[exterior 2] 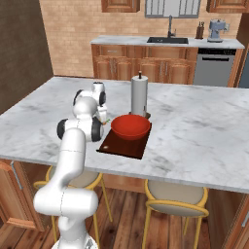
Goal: Place the two vegetables and bowl onto the tray for setting up a vegetable dip station.
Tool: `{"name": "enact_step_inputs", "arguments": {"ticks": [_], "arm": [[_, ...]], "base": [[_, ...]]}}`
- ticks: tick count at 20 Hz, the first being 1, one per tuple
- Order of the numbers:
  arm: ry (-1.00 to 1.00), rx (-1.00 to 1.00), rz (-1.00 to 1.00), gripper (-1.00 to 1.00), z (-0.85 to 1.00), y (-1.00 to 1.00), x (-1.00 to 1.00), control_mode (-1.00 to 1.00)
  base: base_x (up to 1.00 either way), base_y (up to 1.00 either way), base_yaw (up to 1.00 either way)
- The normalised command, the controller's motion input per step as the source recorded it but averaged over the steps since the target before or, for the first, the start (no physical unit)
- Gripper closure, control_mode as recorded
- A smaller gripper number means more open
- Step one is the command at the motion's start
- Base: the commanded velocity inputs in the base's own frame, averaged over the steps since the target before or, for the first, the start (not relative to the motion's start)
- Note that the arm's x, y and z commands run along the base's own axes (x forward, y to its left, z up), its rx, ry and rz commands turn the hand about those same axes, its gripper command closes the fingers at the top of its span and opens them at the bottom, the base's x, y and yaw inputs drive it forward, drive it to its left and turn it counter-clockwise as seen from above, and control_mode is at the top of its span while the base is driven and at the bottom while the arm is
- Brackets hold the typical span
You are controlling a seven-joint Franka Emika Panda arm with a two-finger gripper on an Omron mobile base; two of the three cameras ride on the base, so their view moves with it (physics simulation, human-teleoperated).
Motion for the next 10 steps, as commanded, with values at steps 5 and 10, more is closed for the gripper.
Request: {"name": "enact_step_inputs", "arguments": {"ticks": [5,10], "arm": [[-0.04,0.00,-0.13,-1.00,-0.15,-0.03,-0.15,-1.00],[-0.01,0.00,-0.10,-1.00,-0.19,-0.02,-0.07,-1.00]], "base": [[0.00,0.00,0.00],[0.00,0.00,0.00]]}}
